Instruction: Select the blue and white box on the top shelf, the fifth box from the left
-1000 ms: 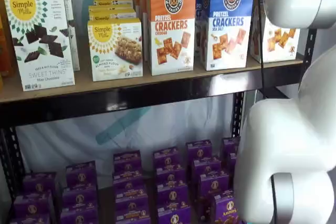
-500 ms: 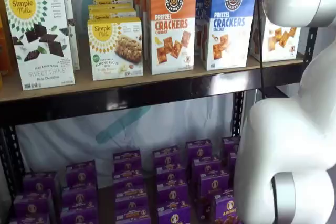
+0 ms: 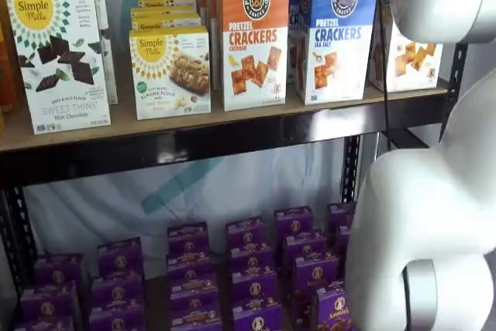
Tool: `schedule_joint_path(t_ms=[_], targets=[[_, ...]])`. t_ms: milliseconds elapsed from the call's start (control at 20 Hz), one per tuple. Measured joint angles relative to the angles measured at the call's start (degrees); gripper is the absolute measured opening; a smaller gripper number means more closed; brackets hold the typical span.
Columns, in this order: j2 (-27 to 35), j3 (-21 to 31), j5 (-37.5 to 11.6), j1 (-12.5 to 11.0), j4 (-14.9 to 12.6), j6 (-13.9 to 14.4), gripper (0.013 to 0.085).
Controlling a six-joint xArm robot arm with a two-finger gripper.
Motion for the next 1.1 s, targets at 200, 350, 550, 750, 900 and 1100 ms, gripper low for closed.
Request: schedule_joint_path(t_ms=[200, 350, 550, 750, 900, 1100], targets=[[-0.5, 1.3, -1.1, 0.2, -0.2, 0.0, 0.085], [-0.7, 1.8, -1.6, 0.3, -0.3, -0.1, 0.077], [-0.9, 2.3, -1.9, 0.1, 0.0, -0.2, 0.069], [-1.1, 2.6, -2.1, 0.0, 0.2, -0.3, 0.065], [-1.2, 2.6, -2.1, -0.2, 0.5, -0.3, 0.065], [-1.2, 2.5, -2.0, -0.3, 0.9, -0.3, 0.061]])
